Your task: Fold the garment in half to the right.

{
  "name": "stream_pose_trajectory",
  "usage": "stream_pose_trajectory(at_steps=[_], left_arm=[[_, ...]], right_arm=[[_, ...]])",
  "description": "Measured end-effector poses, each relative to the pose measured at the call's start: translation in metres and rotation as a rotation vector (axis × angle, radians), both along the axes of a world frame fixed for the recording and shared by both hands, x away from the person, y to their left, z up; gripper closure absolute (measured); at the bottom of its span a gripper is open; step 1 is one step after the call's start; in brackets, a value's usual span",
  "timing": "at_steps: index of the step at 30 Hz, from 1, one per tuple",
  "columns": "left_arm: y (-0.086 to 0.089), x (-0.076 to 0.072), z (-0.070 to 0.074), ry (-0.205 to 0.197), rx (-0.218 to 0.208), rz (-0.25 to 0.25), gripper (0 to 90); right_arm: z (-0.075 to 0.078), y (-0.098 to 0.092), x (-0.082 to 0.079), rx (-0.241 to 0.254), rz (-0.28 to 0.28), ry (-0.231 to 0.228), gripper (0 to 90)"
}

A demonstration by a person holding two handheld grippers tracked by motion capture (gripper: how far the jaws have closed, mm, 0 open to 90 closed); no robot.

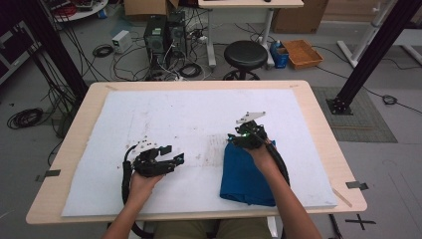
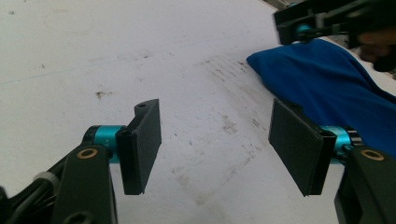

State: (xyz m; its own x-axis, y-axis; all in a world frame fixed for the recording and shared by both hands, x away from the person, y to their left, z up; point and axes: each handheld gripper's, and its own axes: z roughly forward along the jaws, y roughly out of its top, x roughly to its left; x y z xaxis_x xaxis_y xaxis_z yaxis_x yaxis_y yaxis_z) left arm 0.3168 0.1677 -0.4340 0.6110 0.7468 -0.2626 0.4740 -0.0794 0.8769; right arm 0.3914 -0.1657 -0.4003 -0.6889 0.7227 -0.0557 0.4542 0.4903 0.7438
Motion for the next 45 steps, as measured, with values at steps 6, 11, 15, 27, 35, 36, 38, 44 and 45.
stream_pose_trajectory(at_steps=[6, 11, 15, 27, 35, 36, 38, 44, 45], left_arm=[[0.001, -0.001, 0.001, 0.001, -0.005, 0.005, 34.6], [-0.001, 0.0, 0.001, 0.003, 0.001, -0.003, 34.7], [-0.001, 0.0, 0.0, 0.005, -0.002, 0.001, 34.8], [-0.008, -0.005, 0.003, 0.012, 0.01, -0.041, 35.2], [-0.066, -0.026, -0.001, 0.089, 0.067, -0.278, 49.8], [-0.076, -0.03, -0.003, 0.109, 0.076, -0.303, 49.8], [-0.092, -0.036, -0.009, 0.137, 0.113, -0.343, 49.8], [-0.116, -0.044, -0.019, 0.175, 0.139, -0.37, 48.8], [-0.116, -0.044, -0.019, 0.17, 0.148, -0.36, 50.4]], right_arm=[[-0.007, 0.006, -0.071, -0.015, 0.258, 0.157, 64.9], [-0.033, 0.004, -0.105, -0.077, 0.313, 0.161, 85.1], [-0.036, 0.003, -0.111, -0.021, 0.347, 0.173, 86.3], [-0.013, -0.048, -0.093, 0.042, 0.07, 0.037, 54.0], [-0.017, -0.114, -0.09, 0.076, -0.203, 0.028, 52.9], [-0.018, -0.115, -0.091, 0.076, -0.2, 0.036, 54.1], [-0.019, -0.114, -0.093, 0.075, -0.175, 0.051, 55.3], [-0.023, -0.105, -0.099, -0.028, -0.128, 0.083, 85.5], [-0.025, -0.105, -0.1, -0.055, -0.129, 0.083, 89.9]])
